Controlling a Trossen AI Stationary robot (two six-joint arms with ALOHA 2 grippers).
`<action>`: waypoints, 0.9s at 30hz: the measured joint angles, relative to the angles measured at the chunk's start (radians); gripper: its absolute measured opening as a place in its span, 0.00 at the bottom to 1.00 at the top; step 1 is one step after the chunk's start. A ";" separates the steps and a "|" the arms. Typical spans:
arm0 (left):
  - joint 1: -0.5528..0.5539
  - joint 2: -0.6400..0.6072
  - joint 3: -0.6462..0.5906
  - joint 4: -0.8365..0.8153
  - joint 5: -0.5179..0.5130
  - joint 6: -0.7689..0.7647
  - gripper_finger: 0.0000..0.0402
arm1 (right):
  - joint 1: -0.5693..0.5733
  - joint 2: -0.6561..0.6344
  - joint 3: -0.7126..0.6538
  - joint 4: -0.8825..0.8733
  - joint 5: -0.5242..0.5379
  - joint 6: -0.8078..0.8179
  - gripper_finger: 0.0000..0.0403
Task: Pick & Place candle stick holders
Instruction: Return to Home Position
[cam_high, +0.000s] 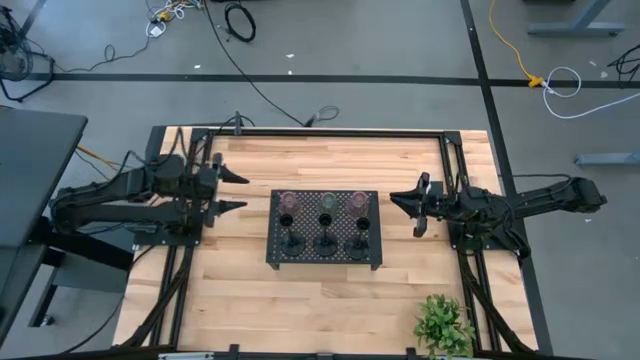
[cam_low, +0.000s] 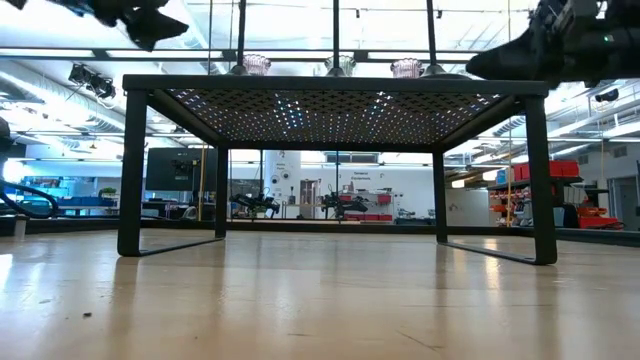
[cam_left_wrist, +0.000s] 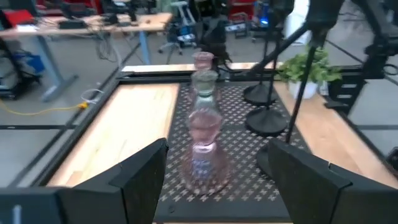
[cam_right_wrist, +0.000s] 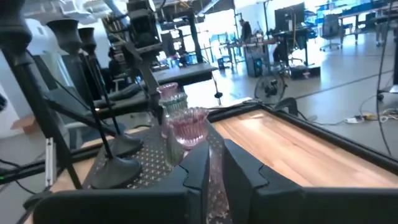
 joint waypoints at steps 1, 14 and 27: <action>0.000 -0.023 -0.018 0.004 -0.018 0.001 0.69 | 0.000 -0.004 -0.013 0.014 -0.003 0.000 0.10; 0.000 -0.190 -0.292 0.206 -0.054 -0.105 0.69 | 0.000 -0.006 -0.040 0.014 -0.003 0.003 0.10; -0.002 -0.191 -0.536 0.447 0.022 -0.155 0.69 | 0.000 -0.003 -0.140 0.043 -0.007 0.035 0.10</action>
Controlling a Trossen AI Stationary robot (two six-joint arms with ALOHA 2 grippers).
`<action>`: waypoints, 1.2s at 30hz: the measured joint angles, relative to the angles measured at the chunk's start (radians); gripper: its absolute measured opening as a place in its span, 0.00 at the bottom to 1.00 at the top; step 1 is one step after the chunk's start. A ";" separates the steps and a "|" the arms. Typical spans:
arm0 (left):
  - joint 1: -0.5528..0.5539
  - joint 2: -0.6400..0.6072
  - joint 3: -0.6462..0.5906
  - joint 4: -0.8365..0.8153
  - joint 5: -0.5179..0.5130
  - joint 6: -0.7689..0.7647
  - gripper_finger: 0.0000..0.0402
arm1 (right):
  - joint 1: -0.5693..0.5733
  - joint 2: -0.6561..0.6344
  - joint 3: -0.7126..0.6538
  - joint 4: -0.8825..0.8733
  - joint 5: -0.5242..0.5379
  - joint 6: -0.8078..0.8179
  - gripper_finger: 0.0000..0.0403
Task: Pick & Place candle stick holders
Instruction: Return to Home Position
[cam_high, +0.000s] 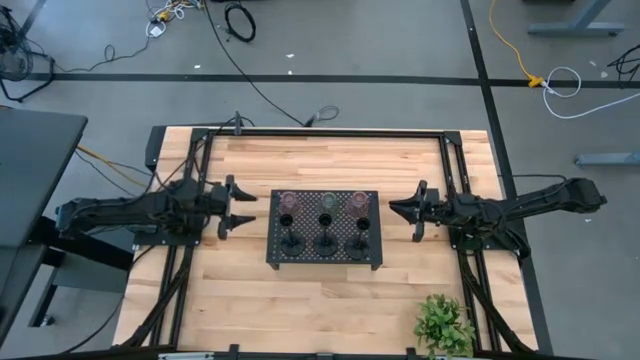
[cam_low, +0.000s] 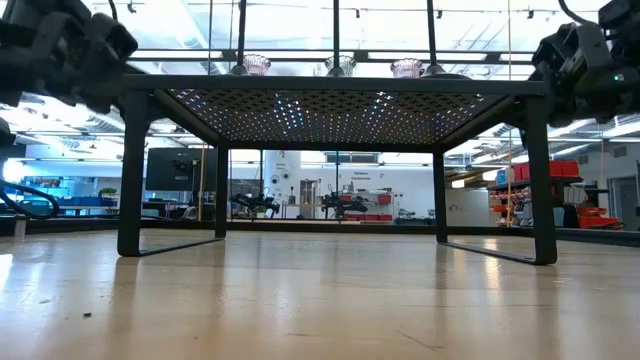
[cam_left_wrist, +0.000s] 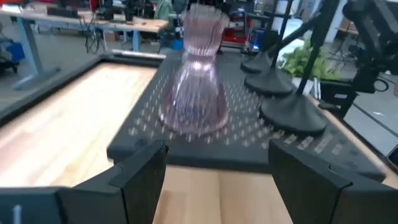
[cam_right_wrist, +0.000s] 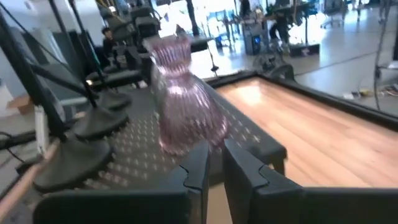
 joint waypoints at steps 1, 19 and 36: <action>0.000 0.000 -0.014 0.007 0.002 -0.004 0.69 | 0.000 0.001 0.000 -0.010 0.007 0.001 0.10; 0.001 0.002 -0.091 0.058 0.013 -0.108 0.69 | 0.000 0.001 0.000 -0.029 0.015 0.073 0.10; 0.001 -0.030 -0.091 0.056 0.012 -0.108 0.69 | 0.000 -0.134 0.000 -0.038 0.014 0.073 0.10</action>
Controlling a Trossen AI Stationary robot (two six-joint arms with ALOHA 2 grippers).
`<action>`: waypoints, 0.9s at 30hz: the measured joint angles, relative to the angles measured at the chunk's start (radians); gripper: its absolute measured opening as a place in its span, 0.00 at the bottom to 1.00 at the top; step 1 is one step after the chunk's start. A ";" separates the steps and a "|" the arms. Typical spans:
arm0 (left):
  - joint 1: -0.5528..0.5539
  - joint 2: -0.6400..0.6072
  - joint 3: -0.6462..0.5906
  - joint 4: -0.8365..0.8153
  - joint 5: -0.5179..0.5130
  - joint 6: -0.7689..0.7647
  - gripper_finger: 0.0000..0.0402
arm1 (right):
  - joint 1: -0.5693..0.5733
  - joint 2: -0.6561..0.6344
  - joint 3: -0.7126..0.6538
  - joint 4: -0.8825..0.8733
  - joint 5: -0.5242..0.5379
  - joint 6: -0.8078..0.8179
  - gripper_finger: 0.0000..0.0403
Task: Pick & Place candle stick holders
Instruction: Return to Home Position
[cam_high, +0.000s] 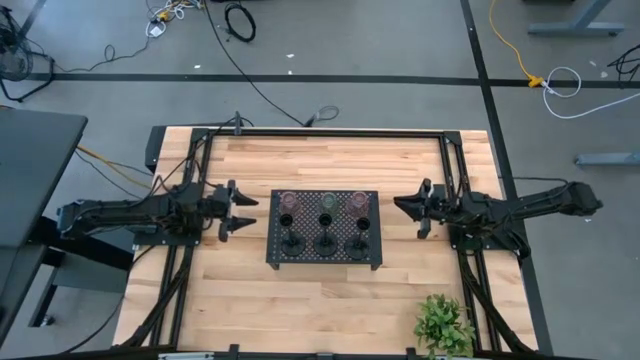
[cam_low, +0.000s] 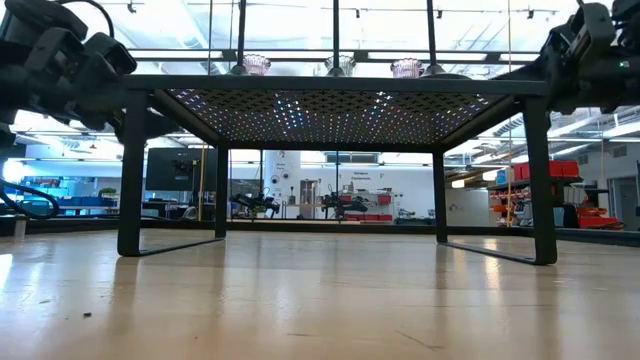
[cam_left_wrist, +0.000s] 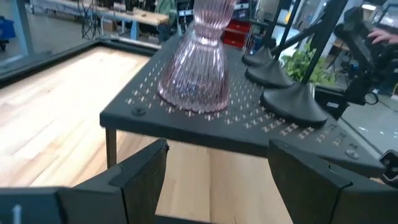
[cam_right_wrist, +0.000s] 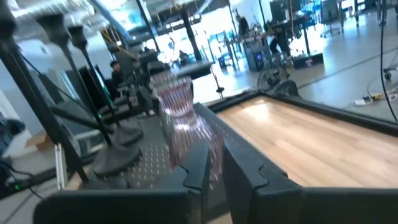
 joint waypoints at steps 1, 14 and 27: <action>-0.001 -0.011 0.000 0.001 0.000 0.000 0.69 | 0.000 -0.015 0.000 0.000 0.000 0.000 0.10; -0.050 -0.247 -0.002 -0.010 -0.001 0.000 0.69 | -0.001 -0.184 0.000 0.001 0.000 0.000 0.10; -0.098 -0.260 -0.003 -0.003 0.000 0.001 0.69 | -0.001 -0.361 0.000 0.002 0.000 0.000 0.10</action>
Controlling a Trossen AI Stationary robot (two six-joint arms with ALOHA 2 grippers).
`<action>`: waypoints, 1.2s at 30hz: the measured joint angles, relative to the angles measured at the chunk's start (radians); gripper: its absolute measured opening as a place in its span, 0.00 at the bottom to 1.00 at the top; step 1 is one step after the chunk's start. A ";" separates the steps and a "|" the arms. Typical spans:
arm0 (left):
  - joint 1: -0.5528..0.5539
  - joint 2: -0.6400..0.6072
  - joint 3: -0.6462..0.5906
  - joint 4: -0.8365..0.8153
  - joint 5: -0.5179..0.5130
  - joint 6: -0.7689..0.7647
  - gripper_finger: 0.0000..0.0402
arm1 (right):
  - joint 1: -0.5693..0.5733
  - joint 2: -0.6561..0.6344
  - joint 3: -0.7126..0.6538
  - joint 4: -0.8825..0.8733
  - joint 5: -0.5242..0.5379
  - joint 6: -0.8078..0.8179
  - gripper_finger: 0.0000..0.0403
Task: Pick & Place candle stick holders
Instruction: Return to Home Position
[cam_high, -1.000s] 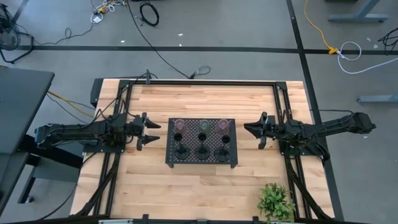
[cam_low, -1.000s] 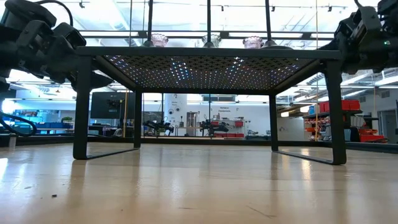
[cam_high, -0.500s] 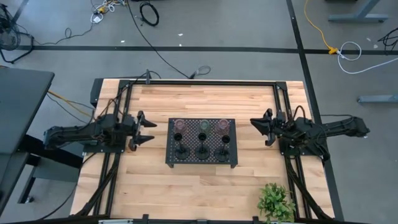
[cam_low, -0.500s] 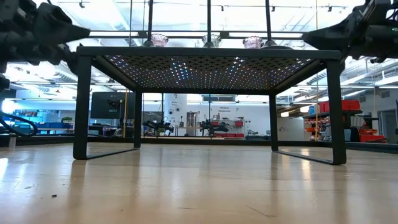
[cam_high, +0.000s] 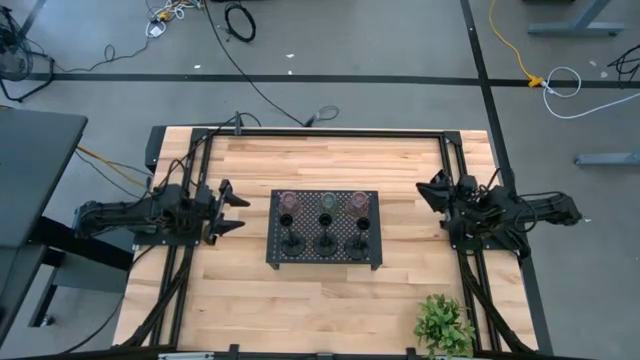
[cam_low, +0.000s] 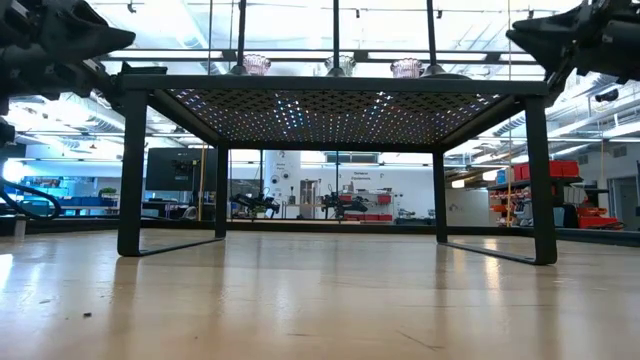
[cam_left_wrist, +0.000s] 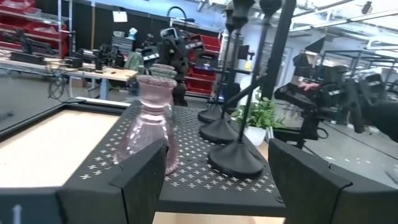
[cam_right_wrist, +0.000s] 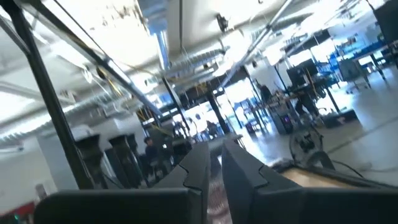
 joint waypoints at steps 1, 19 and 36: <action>-0.008 0.000 0.000 0.000 0.000 -0.001 0.69 | 0.000 -0.015 0.000 0.000 0.000 0.000 0.10; -0.029 0.000 0.000 -0.001 0.000 -0.001 0.69 | -0.001 -0.043 0.001 0.000 0.000 0.003 0.10; 0.030 0.000 -0.001 -0.001 0.001 -0.001 0.69 | -0.001 -0.043 0.001 -0.070 0.000 -0.301 0.10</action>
